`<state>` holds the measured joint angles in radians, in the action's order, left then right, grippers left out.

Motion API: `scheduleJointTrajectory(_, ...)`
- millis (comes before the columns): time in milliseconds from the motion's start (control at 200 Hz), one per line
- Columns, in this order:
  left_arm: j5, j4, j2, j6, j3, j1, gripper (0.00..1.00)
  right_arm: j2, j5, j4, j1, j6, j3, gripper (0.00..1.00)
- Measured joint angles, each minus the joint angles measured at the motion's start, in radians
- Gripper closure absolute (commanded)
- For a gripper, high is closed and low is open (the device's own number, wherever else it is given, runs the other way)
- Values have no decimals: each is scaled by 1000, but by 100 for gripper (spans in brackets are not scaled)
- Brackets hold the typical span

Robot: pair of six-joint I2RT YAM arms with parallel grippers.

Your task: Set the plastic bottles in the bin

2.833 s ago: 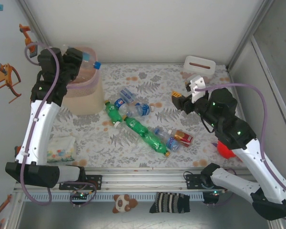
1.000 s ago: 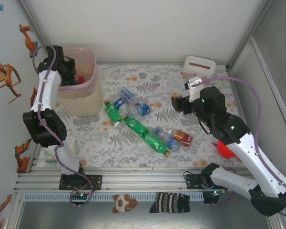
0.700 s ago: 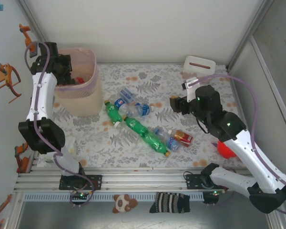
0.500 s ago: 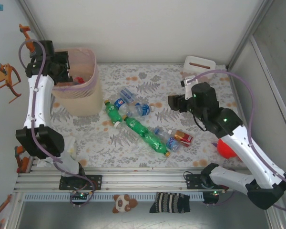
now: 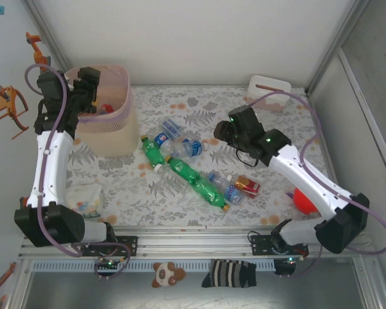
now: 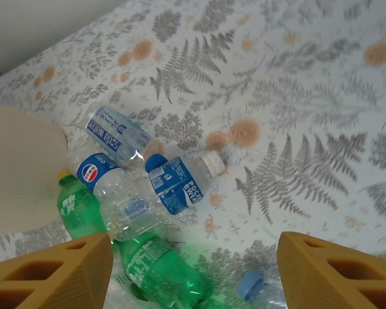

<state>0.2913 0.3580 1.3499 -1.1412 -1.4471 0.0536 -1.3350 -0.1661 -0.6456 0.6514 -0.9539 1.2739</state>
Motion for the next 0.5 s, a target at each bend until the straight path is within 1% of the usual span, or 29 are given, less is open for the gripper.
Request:
scheduleJointTrajectory(105,49,-23,-62,89,32,-1,17,-64,36,23,0,-145,-2,33)
scheduleJointTrajectory(215,78,-28,-139,162,74,-1,17,-130,91,71,0,-275,-7,31)
scheduleJointTrajectory(361,93,-11,-219,225,125,-1,14,-230,171,163,0,-426,-9,27)
scheduleJointTrajectory(501,95,25,-266,258,175,-1,14,-329,238,247,0,-558,-10,21)
